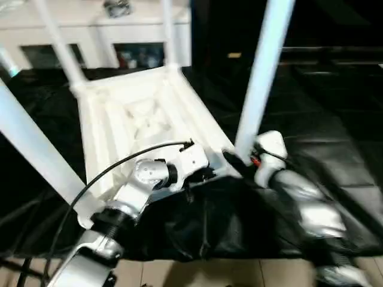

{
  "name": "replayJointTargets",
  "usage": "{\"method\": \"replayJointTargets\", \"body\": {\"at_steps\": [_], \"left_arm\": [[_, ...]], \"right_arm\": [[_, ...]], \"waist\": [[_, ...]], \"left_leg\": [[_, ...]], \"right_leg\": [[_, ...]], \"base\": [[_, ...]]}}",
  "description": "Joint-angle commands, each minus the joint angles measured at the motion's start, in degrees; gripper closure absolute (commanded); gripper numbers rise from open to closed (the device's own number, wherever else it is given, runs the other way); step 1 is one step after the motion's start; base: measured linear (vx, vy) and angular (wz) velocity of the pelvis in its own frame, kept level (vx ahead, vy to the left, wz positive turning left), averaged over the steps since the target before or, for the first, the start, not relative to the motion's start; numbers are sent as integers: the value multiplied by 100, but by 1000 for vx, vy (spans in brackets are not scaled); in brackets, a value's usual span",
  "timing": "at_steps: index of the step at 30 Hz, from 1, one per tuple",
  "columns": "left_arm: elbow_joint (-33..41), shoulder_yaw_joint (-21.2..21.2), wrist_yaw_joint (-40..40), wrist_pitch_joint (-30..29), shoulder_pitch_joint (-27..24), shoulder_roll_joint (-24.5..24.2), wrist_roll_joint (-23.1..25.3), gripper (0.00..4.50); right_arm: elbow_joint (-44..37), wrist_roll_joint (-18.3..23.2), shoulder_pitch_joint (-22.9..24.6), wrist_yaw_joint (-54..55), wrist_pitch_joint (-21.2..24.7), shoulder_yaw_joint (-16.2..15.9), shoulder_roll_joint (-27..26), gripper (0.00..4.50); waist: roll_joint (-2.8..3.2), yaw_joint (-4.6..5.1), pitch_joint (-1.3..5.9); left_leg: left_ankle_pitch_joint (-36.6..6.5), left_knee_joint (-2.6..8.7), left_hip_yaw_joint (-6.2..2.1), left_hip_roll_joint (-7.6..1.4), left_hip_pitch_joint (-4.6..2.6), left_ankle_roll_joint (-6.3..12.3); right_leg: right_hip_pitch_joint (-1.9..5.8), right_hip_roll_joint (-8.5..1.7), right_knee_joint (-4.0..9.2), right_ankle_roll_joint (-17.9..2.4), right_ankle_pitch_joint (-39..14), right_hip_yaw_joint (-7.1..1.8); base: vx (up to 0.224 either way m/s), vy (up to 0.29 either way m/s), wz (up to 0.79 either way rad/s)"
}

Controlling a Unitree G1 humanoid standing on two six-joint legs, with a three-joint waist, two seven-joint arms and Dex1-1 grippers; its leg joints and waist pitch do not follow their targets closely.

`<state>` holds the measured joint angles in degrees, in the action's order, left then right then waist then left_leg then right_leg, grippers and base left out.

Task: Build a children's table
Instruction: Rotate leg to tighten

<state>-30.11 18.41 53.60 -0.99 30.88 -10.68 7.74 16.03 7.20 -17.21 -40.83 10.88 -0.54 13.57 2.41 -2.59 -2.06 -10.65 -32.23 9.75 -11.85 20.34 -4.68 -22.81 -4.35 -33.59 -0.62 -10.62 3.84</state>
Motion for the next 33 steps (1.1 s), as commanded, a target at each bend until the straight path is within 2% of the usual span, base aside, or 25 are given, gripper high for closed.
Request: {"method": "replayJointTargets", "body": {"at_steps": [1, 2, 3, 4, 5, 7, 8, 9, 10, 11, 12, 13, 15, 17, 18, 19, 20, 21, 25, 27, 30, 32, 33], "left_arm": [[116, 196, 122, 143, 20, 50, -8, 450], [138, 189, 213, 197, -7, -33, -29, 450], [138, 189, 213, 197, -7, -33, -29, 450], [192, 188, 465, 308, -63, -182, -101, 450], [239, 178, 753, 428, -112, -316, -203, 450], [308, 155, 1147, 574, -167, -462, -385, 450], [333, 138, 1330, 615, -174, -528, -482, 450], [333, 138, 1330, 615, -174, -528, -482, 450], [336, 137, 1358, 622, -174, -538, -495, 450], [351, 153, 1633, 725, -187, -669, -614, 450], [341, 170, 1753, 811, -191, -740, -650, 450], [341, 171, 1755, 813, -191, -742, -651, 450], [314, 192, 1860, 891, -193, -829, -661, 450], [274, 171, 1912, 937, -177, -856, -691, 450], [274, 171, 1912, 937, -177, -856, -691, 450], [260, 156, 1966, 970, -175, -871, -731, 450], [259, 146, 2017, 989, -182, -887, -766, 450], [261, 142, 2058, 998, -191, -902, -788, 450], [283, 133, 2108, 1018, -219, -929, -819, 450], [303, 99, 2052, 1069, -233, -931, -831, 407], [819, -229, 2200, 677, -395, -941, -1444, 392], [1446, -509, 2127, 351, -681, -976, -1916, 375], [1464, -518, 2119, 343, -691, -975, -1928, 365]], "right_arm": [[-157, 134, 97, -499, 55, -427, -79, 117], [-322, 183, 230, -746, 37, -403, 189, 117], [-322, 183, 230, -746, 37, -403, 189, 117], [-585, 327, 452, -1199, 73, -312, 638, 117], [-808, 470, 663, -1645, 119, -195, 1067, 117], [-1047, 629, 906, -2154, 177, -29, 1558, 117], [-1093, 701, 984, -2340, 272, 80, 1771, 117], [-1093, 701, 984, -2340, 272, 80, 1771, 117], [-1097, 710, 993, -2360, 284, 95, 1797, 117], [-1136, 818, 1080, -2524, 403, 287, 2085, 117], [-1130, 868, 1102, -2540, 440, 419, 2195, 117], [-1130, 870, 1103, -2541, 440, 422, 2197, 117], [-1090, 919, 1116, -2491, 433, 627, 2307, 117], [-1078, 1012, 1138, -2405, 387, 720, 2418, 117], [-1078, 1012, 1138, -2405, 387, 720, 2418, 117], [-1115, 1062, 1150, -2347, 393, 775, 2434, 117], [-1145, 1063, 1150, -2245, 360, 818, 2408, 117], [-1142, 1027, 1123, -2105, 338, 850, 2348, 117], [-1147, 942, 1077, -1856, 286, 877, 2192, 117], [-1129, 908, 1035, -1654, 296, 885, 2065, 109], [-1138, 762, 914, -836, 313, 945, 1629, 109], [-1305, 669, 981, -281, 388, 1024, 1426, 109], [-1311, 666, 984, -268, 387, 1027, 1422, 109]], "waist": [[-33, -19, 354], [-32, -26, 330], [-39, -43, 325], [-22, -66, 308], [-16, -113, 316], [-40, -189, 307], [-12, -229, 305], [-44, -237, 309], [-43, -238, 300], [-12, -231, 288], [-26, -243, 294], [-37, -246, 289], [23, -258, 296], [2, -267, 304], [24, -272, 308], [75, -275, 315], [90, -272, 326], [58, -263, 337], [87, -268, 350], [96, -269, 355], [116, -276, 361], [131, -265, 349], [116, -239, 336]], "left_leg": [[-618, 240, 12, -105, 20, 657], [-743, 264, 16, -110, 16, 623], [-819, 265, 14, -110, 6, 581], [-1023, 277, 21, -117, -16, 532], [-1086, 272, 18, -134, -40, 512], [-1133, 266, 30, -146, -35, 562], [-1110, 266, 32, -141, -11, 574], [-1104, 257, 36, -134, 0, 576], [-1093, 259, 31, -129, 11, 560], [-1195, 265, 29, -122, 11, 518], [-1218, 257, 26, -123, -2, 493], [-1190, 257, 27, -118, 3, 492], [-1122, 244, 24, -112, 11, 481], [-1029, 230, 29, -109, 11, 510], [-994, 225, 27, -110, 10, 517], [-947, 221, 20, -111, 11, 525], [-894, 210, 15, -108, 17, 529], [-818, 203, 15, -103, 30, 547], [-705, 182, 20, -97, 43, 613], [-656, 176, 20, -100, 55, 620], [-597, 184, 12, -110, 60, 560], [-646, 199, 13, -124, 57, 499], [-735, 210, 20, -109, 65, 479]], "right_leg": [[365, -310, 278, -1452, 121, -236], [339, -313, 302, -1466, -77, -229], [352, -313, 321, -1433, -228, -226], [327, -317, 347, -1386, -526, -233], [338, -316, 346, -1342, -597, -245], [348, -308, 350, -1311, -587, -257], [341, -314, 343, -1291, -648, -248], [343, -320, 347, -1277, -718, -238], [335, -320, 349, -1269, -778, -232], [321, -321, 373, -1224, -1022, -221], [327, -327, 383, -1181, -1168, -228], [326, -325, 389, -1178, -1198, -229], [318, -328, 377, -1173, -1199, -232], [317, -317, 370, -1181, -1111, -223], [315, -318, 364, -1186, -1078, -222], [313, -315, 351, -1211, -1003, -213], [319, -314, 344, -1233, -884, -209], [328, -302, 328, -1256, -725, -205], [320, -307, 304, -1287, -631, -194], [314, -304, 297, -1281, -638, -186], [304, -321, 277, -1306, -648, -184], [294, -324, 261, -1360, -632, -189], [300, -309, 279, -1334, -748, -183]], "base": [[0, 0, 0], [0, 0, 0], [0, 0, 0], [0, 0, 0], [0, 0, 0], [0, 0, 0], [0, 0, 0], [0, 0, 0], [0, 0, 0], [0, 0, 0], [0, 0, 0], [0, 0, 0], [0, 0, 0], [0, 0, 0], [0, 0, 0], [0, 0, 0], [0, 0, 0], [0, 0, 0], [0, 0, 0], [0, 0, 0], [0, 0, 0], [0, 0, 0], [0, 0, 0]]}}
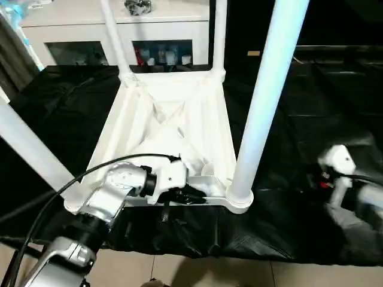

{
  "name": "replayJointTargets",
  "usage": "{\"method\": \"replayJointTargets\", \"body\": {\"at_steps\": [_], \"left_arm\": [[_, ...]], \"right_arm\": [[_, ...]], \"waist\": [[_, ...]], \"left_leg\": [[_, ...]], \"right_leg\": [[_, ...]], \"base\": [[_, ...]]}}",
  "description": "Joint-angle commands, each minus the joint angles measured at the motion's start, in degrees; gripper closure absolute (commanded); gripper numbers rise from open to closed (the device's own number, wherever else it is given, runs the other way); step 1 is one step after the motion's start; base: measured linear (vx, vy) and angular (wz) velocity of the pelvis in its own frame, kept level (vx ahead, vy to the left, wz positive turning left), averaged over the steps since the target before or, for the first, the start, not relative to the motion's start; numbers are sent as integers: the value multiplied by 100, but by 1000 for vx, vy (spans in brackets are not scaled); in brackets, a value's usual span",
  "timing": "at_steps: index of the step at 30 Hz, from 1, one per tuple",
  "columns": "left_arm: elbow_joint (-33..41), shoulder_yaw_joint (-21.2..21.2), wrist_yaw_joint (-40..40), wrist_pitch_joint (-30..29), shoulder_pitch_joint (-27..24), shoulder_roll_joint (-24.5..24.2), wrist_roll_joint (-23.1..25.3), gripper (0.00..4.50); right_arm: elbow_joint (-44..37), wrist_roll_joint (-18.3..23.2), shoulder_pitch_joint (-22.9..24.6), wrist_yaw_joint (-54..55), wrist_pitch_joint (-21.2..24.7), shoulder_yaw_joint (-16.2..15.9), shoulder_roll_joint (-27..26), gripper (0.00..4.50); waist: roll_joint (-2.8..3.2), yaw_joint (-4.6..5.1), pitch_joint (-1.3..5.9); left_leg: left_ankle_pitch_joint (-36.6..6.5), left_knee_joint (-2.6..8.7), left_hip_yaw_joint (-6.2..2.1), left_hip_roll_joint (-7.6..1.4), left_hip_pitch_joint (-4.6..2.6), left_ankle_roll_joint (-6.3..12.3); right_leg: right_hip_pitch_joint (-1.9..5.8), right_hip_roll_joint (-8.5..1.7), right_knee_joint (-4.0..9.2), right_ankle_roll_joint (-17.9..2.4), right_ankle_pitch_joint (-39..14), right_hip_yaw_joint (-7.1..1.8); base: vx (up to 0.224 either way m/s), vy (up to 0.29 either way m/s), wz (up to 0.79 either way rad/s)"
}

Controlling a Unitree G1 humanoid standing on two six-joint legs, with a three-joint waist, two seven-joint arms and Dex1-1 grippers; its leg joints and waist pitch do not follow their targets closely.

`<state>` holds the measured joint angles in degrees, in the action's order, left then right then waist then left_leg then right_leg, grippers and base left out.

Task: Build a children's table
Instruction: Rotate leg to tighten, then flip table

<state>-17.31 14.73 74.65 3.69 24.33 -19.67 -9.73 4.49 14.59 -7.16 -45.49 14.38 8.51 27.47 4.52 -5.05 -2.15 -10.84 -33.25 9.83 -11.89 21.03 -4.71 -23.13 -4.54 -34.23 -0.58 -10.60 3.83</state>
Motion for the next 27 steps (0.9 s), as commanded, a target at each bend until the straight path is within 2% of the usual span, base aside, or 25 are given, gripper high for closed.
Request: {"method": "replayJointTargets", "body": {"at_steps": [1, 2, 3, 5, 6, 7, 8, 9, 10, 12, 13, 14, 15, 16, 18, 19, 20, 21, 22, 23, 24, 25, 26, 27], "left_arm": [[444, -277, -105, -237, -171, -69, -352, 365], [893, -676, -911, -424, -526, 92, -422, 365], [893, -676, -911, -424, -526, 92, -422, 351], [918, -1050, -2094, -286, -720, 343, 66, 331], [897, -1119, -2391, -278, -767, 403, 234, 328], [897, -1119, -2391, -278, -767, 403, 234, 326], [922, -1371, -3103, -463, -903, 651, 428, 326], [1109, -1639, -3830, -663, -1158, 987, 552, 326], [1210, -1719, -4083, -776, -1275, 1106, 591, 326], [1573, -1944, -4857, -1062, -1697, 1483, 713, 326], [1751, -1940, -5050, -1149, -1847, 1544, 717, 326], [1915, -1916, -5244, -1106, -2068, 1657, 775, 326], [2022, -1927, -5448, -1090, -2240, 1771, 842, 326], [2105, -1939, -5720, -1050, -2385, 1880, 950, 326], [2167, -1971, -5919, -1012, -2477, 1984, 979, 326], [2191, -1976, -5991, -1030, -2495, 2019, 999, 326], [2228, -1995, -6061, -1055, -2527, 2042, 1086, 326], [2272, -1987, -6104, -1079, -2544, 2060, 1159, 326], [2365, -1957, -6193, -1114, -2578, 2070, 1206, 326], [2427, -1937, -6255, -1135, -2604, 2070, 1225, 326], [2473, -1936, -6272, -1169, -2624, 2045, 1207, 326], [2560, -1881, -6293, -1263, -2669, 2022, 1207, 326], [2601, -1814, -6290, -1341, -2703, 1988, 1251, 326], [2610, -1784, -6286, -1353, -2716, 1976, 1274, 326]], "right_arm": [[-242, -112, 31, 400, 32, 164, -36, 109], [-397, -255, 131, 1065, 283, 345, -237, 109], [-397, -255, 131, 1065, 283, 345, -237, 109], [-546, -432, 187, 1545, 239, 477, -410, 109], [-610, -436, 215, 1623, 207, 512, -471, 109], [-610, -436, 215, 1623, 207, 512, -471, 109], [-832, -462, 276, 1799, 346, 519, -609, 109], [-1149, -557, 405, 1977, 561, 425, -764, 109], [-1271, -577, 462, 2058, 652, 378, -833, 109], [-1682, -613, 674, 2341, 960, 197, -1090, 109], [-1811, -596, 746, 2470, 1056, 128, -1170, 109], [-1888, -520, 901, 2505, 1031, 29, -1282, 109], [-1913, -471, 1028, 2514, 997, -57, -1368, 109], [-1931, -445, 1136, 2547, 954, -144, -1468, 109], [-1893, -377, 1196, 2581, 928, -189, -1591, 109], [-1861, -350, 1206, 2595, 927, -199, -1641, 109], [-1787, -415, 1220, 2615, 939, -265, -1732, 109], [-1764, -467, 1225, 2616, 966, -291, -1762, 109], [-1775, -534, 1242, 2630, 982, -360, -1763, 109], [-1787, -578, 1257, 2647, 988, -415, -1763, 109], [-1819, -592, 1270, 2669, 991, -471, -1778, 109], [-1859, -570, 1284, 2684, 999, -510, -1786, 109], [-1876, -544, 1291, 2691, 998, -519, -1791, 109], [-1876, -539, 1295, 2694, 993, -520, -1789, 109]], "waist": [[-91, 12, 334], [-85, 14, 319], [-63, 39, 319], [-67, 63, 307], [-41, 68, 307], [-45, 70, 299], [-55, 81, 301], [-51, 86, 293], [-40, 109, 288], [-85, 154, 310], [-81, 174, 311], [-311, 217, 313], [-194, 184, 295], [-165, 189, 281], [-224, 192, 243], [-259, 193, 242], [-212, 169, 234], [-230, 182, 216], [-234, 180, 220], [-180, 174, 228], [-201, 169, 247], [-193, 163, 252], [-197, 162, 267], [-201, 152, 303]], "left_leg": [[-789, 316, 19, -102, -21, 460], [-899, 318, 26, -87, -15, 439], [-914, 317, 21, -98, -8, 395], [-998, 314, 26, -61, -17, 323], [-1072, 317, 24, -59, -31, 298], [-1113, 322, 16, -54, -32, 287], [-1137, 338, 7, -57, -18, 258], [-1155, 334, 9, -56, -15, 245], [-1188, 338, 2, -73, -4, 233], [-985, 341, -17, -66, 35, 289], [-968, 342, -16, -52, 46, 327], [-969, 329, 5, -48, 60, 372], [-953, 353, -12, -67, 62, 399], [-1078, 352, 0, -75, 44, 412], [-1443, 387, -7, -73, 22, 341], [-1515, 392, -12, -68, 15, 313], [-1603, 411, -39, -66, 8, 266], [-1693, 423, -44, -71, 9, 224], [-1710, 426, -49, -73, 7, 200], [-1705, 434, -63, -83, 7, 149], [-1597, 432, -66, -77, 25, 140], [-1557, 430, -65, -80, 25, 134], [-1287, 402, -58, -78, 53, 170], [-619, 329, -45, -57, 117, 308]], "right_leg": [[319, -280, 361, -1300, -883, -183], [323, -286, 397, -1202, -1160, -186], [321, -288, 397, -1143, -1162, -190], [315, -255, 453, -940, -1498, -172], [291, -239, 479, -793, -1694, -174], [288, -241, 491, -729, -1788, -172], [299, -228, 490, -655, -1827, -172], [291, -223, 491, -625, -1805, -174], [305, -224, 484, -618, -1741, -170], [324, -225, 466, -608, -1523, -171], [322, -221, 483, -590, -1529, -171], [313, -205, 513, -545, -1562, -177], [290, -231, 496, -552, -1598, -186], [259, -238, 530, -527, -1776, -189], [215, -241, 602, -365, -2434, -185], [210, -232, 620, -299, -2560, -180], [199, -242, 615, -213, -2666, -188], [184, -233, 643, -138, -2708, -192], [187, -230, 639, -121, -2679, -194], [196, -229, 629, -134, -2485, -204], [224, -225, 593, -178, -2187, -210], [224, -225, 578, -209, -2065, -216], [219, -216, 549, -317, -1598, -228], [209, -188, 485, -531, -717, -213]], "base": [[0, 0, 0], [0, 0, 0], [0, 0, 0], [0, 0, 0], [0, 0, 0], [0, 0, 0], [0, 0, 0], [0, 0, 0], [0, 0, 0], [0, 0, 0], [0, 0, 0], [0, 0, 0], [0, 0, 0], [0, 0, 0], [0, 0, 0], [0, 0, 0], [0, 0, 0], [0, 0, 0], [0, 0, 0], [0, 0, 0], [0, 0, 0], [0, 0, 0], [0, 0, 0], [0, 0, 0]]}}
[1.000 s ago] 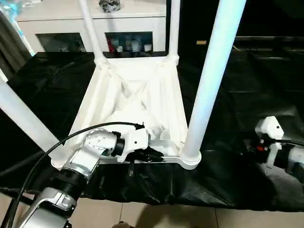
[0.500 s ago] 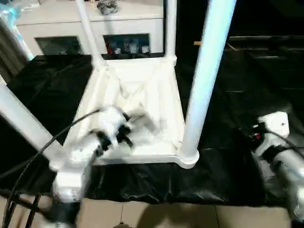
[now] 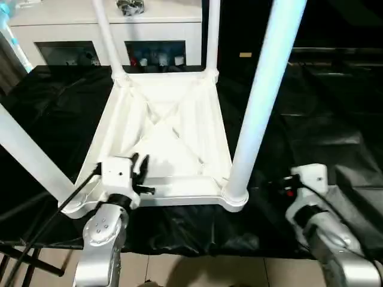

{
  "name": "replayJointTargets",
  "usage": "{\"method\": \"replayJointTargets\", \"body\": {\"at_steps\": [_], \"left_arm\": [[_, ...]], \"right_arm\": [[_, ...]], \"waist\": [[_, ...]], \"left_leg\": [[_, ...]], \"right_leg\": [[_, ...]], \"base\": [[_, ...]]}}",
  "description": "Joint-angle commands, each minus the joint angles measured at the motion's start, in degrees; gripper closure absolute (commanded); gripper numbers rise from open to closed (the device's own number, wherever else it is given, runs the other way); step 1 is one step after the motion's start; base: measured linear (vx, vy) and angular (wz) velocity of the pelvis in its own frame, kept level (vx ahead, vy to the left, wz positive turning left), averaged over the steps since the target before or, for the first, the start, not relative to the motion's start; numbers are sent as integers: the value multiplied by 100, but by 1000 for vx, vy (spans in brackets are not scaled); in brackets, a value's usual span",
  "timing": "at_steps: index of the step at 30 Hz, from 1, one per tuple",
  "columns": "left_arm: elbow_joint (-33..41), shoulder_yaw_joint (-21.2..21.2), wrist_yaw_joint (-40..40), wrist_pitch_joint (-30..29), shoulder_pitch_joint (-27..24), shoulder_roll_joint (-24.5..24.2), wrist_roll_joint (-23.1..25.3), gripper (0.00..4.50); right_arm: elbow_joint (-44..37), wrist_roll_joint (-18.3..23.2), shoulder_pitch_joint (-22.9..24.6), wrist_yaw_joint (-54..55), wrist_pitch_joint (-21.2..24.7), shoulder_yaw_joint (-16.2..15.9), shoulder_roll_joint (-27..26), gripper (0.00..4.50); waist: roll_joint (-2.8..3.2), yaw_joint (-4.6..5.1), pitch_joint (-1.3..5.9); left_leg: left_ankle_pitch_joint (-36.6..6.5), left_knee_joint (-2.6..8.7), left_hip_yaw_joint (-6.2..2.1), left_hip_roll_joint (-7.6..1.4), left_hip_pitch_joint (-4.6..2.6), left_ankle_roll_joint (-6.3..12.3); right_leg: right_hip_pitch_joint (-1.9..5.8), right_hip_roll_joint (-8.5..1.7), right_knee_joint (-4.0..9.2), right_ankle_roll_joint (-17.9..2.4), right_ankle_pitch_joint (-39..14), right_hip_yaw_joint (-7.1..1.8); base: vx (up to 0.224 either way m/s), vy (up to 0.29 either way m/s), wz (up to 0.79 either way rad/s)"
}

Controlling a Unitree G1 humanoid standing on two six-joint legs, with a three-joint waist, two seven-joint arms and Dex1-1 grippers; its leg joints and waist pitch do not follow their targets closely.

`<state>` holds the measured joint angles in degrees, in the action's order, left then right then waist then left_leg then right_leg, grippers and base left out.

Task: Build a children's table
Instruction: Flip table

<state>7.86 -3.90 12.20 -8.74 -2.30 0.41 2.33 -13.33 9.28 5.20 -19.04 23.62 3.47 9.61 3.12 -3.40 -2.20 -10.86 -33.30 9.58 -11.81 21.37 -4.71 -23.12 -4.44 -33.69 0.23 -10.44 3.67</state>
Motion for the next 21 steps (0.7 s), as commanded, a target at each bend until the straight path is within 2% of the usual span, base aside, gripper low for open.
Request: {"method": "replayJointTargets", "body": {"at_steps": [1, 2, 3, 4, 5, 6, 7, 8, 9, 10, 11, 12, 13, 14, 15, 16, 17, 18, 19, 20, 21], "left_arm": [[92, 120, 2, -42, -85, -62, 74, 326], [101, 131, 3, -44, -92, -71, 86, 326], [182, 168, -22, -73, -143, -99, 134, 326], [241, 165, -33, -89, -186, -99, 130, 326], [271, 165, -41, -105, -207, -99, 134, 326], [333, 155, -59, -142, -256, -105, 139, 326], [368, 162, -72, -171, -287, -128, 137, 326], [412, 169, -81, -187, -328, -154, 139, 326], [456, 167, -77, -195, -370, -173, 125, 326], [563, 149, -65, -211, -482, -182, 70, 326], [563, 149, -65, -211, -482, -182, 70, 298], [632, 127, -26, -210, -563, -185, -14, 298], [713, 124, -1, -200, -641, -187, -52, 292], [771, 107, 7, -174, -698, -183, -86, 286], [802, 101, 6, -165, -725, -182, -103, 286], [844, 84, -13, -150, -763, -173, -110, 271], [1063, -24, -237, -152, -949, -112, -1, 256], [1145, -68, -358, -185, -1014, -93, 84, 247], [1225, -135, -439, -180, -1067, -22, 37, 246], [1346, -177, -585, -193, -1166, 39, 93, 239], [1406, -194, -641, -185, -1215, 77, 96, 224]], "right_arm": [[-79, -36, 70, 71, 50, -40, -9, 109], [-78, -39, 75, 70, 44, -46, -8, 109], [-71, -62, 114, 49, -9, -85, 19, 109], [-67, -64, 137, 29, -39, -87, 36, 109], [-65, -61, 145, 20, -51, -82, 45, 109], [-48, -56, 158, 9, -79, -71, 61, 109], [-28, -58, 158, 13, -99, -70, 71, 109], [-10, -65, 161, 7, -132, -63, 95, 109], [5, -68, 164, -14, -158, -53, 128, 109], [19, -88, 190, -89, -207, -37, 243, 109], [19, -88, 190, -89, -207, -37, 243, 82], [30, 6, 209, -231, -201, -7, 319, 82], [9, 53, 244, -393, -239, -10, 427, 75], [-5, 100, 266, -535, -267, -14, 514, 70], [-13, 119, 277, -598, -284, -17, 556, 70], [-33, 151, 295, -690, -299, -14, 615, 56], [-151, 330, 386, -1161, -327, 11, 918, 41], [-189, 397, 415, -1340, -327, 15, 1037, 32], [-212, 459, 434, -1525, -327, 11, 1156, 30], [-253, 556, 480, -1782, -372, -16, 1303, 23], [-281, 617, 500, -1899, -376, -27, 1363, 11]], "waist": [[-61, -24, 341], [-53, -34, 460], [-37, -57, 578], [-54, -48, 575], [-48, -74, 614], [-29, -79, 578], [-46, -59, 543], [12, -63, 447], [54, 66, 271], [102, 151, 162], [158, 233, 18], [220, -437, -77], [225, -587, 34], [-87, -480, 235], [-456, -218, 328], [-296, -396, 11], [-352, -457, -118], [-213, -565, -55], [-166, -560, 24], [-126, -493, 121], [-15, -424, 160]], "left_leg": [[-116, 263, -4, -33, 112, 452], [1306, 67, 11, 54, 184, 885], [2225, -90, 14, 173, 251, 1358], [2301, -104, 11, 197, 328, 1572], [2057, -180, 16, 226, 407, 1835], [1358, -178, 22, 186, 462, 1963], [792, -179, 38, 178, 494, 1940], [-635, -78, 41, 70, 370, 1637], [-2433, 20, 17, -5, 145, 1012], [-3428, 67, -45, -59, -31, 633], [-4487, 316, -101, -189, -35, 327], [-5956, 1252, 413, -269, 1043, -480], [-5848, 1099, 446, -258, 911, -371], [-3751, 512, 453, -348, 356, -190], [-2751, -369, 225, -219, -145, -343], [-479, -1036, -235, 218, 30, 268], [-116, -987, -439, 352, 401, 311], [-687, -494, -496, 117, 180, 89], [-1026, -326, -445, 56, -38, 22], [-1454, 14, -465, -110, -117, 200], [-1501, 154, -488, -213, -82, 341]], "right_leg": [[182, -177, 394, -750, -115, -176], [99, -97, 215, -1078, 1634, -113], [29, -24, 99, -1286, 2945, -38], [-27, -10, 127, -1345, 3121, 5], [-94, -36, 163, -1444, 3027, 33], [-167, -61, 301, -1462, 2005, 82], [-176, -92, 409, -1362, 1168, 99], [-238, -118, 618, -1070, -1167, 175], [-294, -79, 768, -394, -3460, 344], [-351, -9, 869, 102, -4236, 531], [-311, 220, 832, 498, -4369, 880], [718, 202, -1225, -174, -2069, 662], [726, 141, -1258, -121, -2162, 536], [486, -136, -1098, 239, -4078, -284], [44, -543, -242, 561, -5400, -391], [-168, -736, 665, 178, -6924, -942], [296, -678, 546, -118, -6087, -844], [305, -567, 292, -361, -4719, -684], [262, -405, 210, -574, -3935, -586], [289, -149, 12, -842, -2417, -490], [404, -215, -17, -1029, -1358, -431]], "base": [[0, 0, 0], [0, 0, 0], [0, 0, 0], [0, 0, 0], [-73, 13, 1], [-73, 13, 1], [-120, 28, 1], [-157, 31, -3], [-157, 31, -3], [-177, 20, -12], [-68, 60, -19], [-68, 60, -19], [-53, -2, -2], [-34, -175, 12], [-34, -175, 12], [-4, -95, 5], [-73, 57, 5], [-73, 57, 5], [-74, 43, 26], [-74, 33, 26], [-74, 33, 26]]}}
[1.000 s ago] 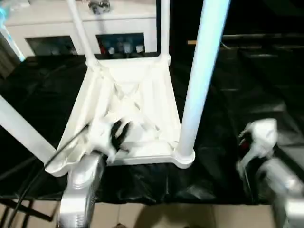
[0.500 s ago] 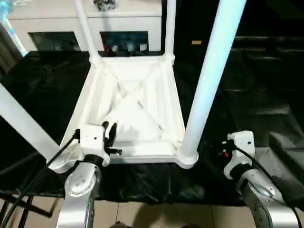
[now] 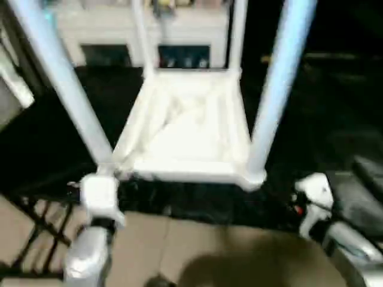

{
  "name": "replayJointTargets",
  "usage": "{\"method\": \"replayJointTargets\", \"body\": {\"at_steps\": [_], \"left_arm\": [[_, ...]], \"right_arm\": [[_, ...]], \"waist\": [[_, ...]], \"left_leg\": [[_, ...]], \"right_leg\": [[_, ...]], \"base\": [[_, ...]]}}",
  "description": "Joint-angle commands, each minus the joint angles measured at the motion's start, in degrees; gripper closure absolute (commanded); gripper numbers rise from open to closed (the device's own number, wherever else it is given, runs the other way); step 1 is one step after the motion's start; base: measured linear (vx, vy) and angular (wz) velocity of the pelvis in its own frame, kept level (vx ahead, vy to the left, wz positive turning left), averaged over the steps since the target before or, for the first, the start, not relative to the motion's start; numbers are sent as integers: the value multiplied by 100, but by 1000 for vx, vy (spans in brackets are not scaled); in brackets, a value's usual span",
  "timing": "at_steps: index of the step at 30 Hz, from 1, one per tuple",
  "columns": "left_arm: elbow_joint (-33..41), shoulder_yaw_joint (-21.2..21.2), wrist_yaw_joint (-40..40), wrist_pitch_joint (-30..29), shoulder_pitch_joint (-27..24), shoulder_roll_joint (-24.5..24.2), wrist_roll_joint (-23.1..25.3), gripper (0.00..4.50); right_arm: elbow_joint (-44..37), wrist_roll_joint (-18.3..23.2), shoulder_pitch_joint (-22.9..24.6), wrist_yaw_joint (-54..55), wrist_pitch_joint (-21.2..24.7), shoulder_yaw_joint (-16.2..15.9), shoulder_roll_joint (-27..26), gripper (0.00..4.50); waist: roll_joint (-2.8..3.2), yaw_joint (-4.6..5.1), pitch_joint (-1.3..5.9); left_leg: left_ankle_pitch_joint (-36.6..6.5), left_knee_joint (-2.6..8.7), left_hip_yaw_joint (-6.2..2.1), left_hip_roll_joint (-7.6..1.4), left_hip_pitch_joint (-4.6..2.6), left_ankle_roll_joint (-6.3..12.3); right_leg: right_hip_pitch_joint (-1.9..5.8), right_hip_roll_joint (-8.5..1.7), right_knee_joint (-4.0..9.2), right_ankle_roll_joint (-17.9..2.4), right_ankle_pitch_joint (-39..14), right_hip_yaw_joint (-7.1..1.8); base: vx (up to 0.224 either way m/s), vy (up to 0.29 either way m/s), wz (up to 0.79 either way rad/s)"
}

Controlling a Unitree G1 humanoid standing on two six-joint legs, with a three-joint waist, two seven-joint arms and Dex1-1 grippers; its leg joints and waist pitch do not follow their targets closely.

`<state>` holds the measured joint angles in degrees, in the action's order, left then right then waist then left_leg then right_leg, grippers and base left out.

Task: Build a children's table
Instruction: Flip table

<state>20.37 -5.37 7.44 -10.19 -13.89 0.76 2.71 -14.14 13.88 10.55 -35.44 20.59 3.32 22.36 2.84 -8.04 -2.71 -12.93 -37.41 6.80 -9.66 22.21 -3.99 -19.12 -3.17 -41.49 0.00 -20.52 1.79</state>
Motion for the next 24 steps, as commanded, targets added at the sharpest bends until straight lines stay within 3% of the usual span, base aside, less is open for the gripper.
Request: {"method": "replayJointTargets", "body": {"at_steps": [1, 2, 3, 4, 5, 8, 10, 11, 12, 14, 17, 20, 24], "left_arm": [[272, -75, -284, -37, -144, 99, 57, 224], [355, -102, -406, -17, -203, 151, 94, 211], [401, -137, -484, -45, -210, 179, 110, 204], [468, -182, -607, -71, -255, 244, 157, 204], [514, -257, -753, -78, -282, 306, 233, 195], [456, -383, -911, -150, -221, 326, 272, 168], [245, -455, -899, -218, -69, 274, 143, 156], [140, -443, -833, -208, -6, 226, 87, 150], [-91, -411, -758, -88, 150, 100, 95, 140], [-286, -413, -705, -31, 304, 1, 82, 123], [-1002, -511, -460, 160, 850, -260, -110, 101], [-1278, -549, -379, 196, 1075, -389, -137, 81], [-2052, -737, -480, 287, 1605, -678, -109, 43]], "right_arm": [[-255, 275, 0, -488, -80, -33, 199, 11], [-300, 354, 21, -613, -65, -41, 245, 3], [-315, 408, -2, -682, -39, -61, 273, 0], [-372, 493, 0, -819, 4, -108, 333, 0], [-438, 617, -6, -1004, 41, -186, 400, 0], [-462, 712, -70, -1091, 55, -269, 381, 0], [-436, 770, -197, -1168, 50, -402, 290, 0], [-416, 779, -246, -1190, 51, -460, 252, 0], [-290, 696, -356, -1198, -4, -581, 191, 0], [-163, 608, -477, -1185, -53, -682, 131, 0], [398, 336, -1034, -946, -233, -933, -193, 0], [562, 355, -1231, -930, -203, -1000, -309, 0], [831, 239, -1489, -961, -281, -1227, -416, 0]], "waist": [[12, 72, 206], [18, 109, 257], [18, 100, 261], [1, 106, 246], [-27, 124, 249], [-27, 165, 263], [-91, 189, 271], [-64, 185, 249], [-127, 190, 231], [-80, 169, 243], [-135, 179, 239], [-141, 163, 271], [-161, 134, 320]], "left_leg": [[-1290, 611, -208, -438, -120, 329], [-1026, 651, -225, -461, -70, 435], [-856, 654, -214, -455, -79, 557], [-888, 652, -191, -448, -93, 574], [-903, 653, -167, -414, -59, 583], [-829, 665, -143, -391, -62, 598], [-694, 648, -115, -369, -50, 602], [-755, 660, -101, -351, -54, 581], [-899, 685, -93, -354, -60, 535], [-999, 692, -90, -351, -90, 436], [-1187, 741, -62, -325, -117, 184], [-843, 737, -63, -362, -103, 181], [-408, 682, -45, -329, -98, 282]], "right_leg": [[60, -349, 773, -1038, -12, -211], [167, -384, 783, -1015, 745, -137], [165, -413, 815, -969, 1155, -121], [143, -434, 846, -974, 1209, -135], [184, -467, 865, -971, 1303, -141], [182, -489, 901, -885, 1329, -137], [172, -479, 910, -851, 1451, -143], [143, -490, 928, -845, 1269, -152], [134, -496, 964, -813, 988, -160], [115, -506, 970, -804, 736, -170], [86, -508, 1016, -780, 270, -193], [105, -505, 955, -776, 867, -194], [118, -498, 875, -738, 1625, -173]], "base": [[-18, 67, -2], [25, 84, -10], [25, 84, -10], [24, 74, -4], [8, 60, 0], [3, 20, 0], [0, 0, 0], [0, 0, 0], [0, 0, 0], [0, 0, 0], [0, 0, 0], [0, 0, 0], [0, 0, 0]]}}
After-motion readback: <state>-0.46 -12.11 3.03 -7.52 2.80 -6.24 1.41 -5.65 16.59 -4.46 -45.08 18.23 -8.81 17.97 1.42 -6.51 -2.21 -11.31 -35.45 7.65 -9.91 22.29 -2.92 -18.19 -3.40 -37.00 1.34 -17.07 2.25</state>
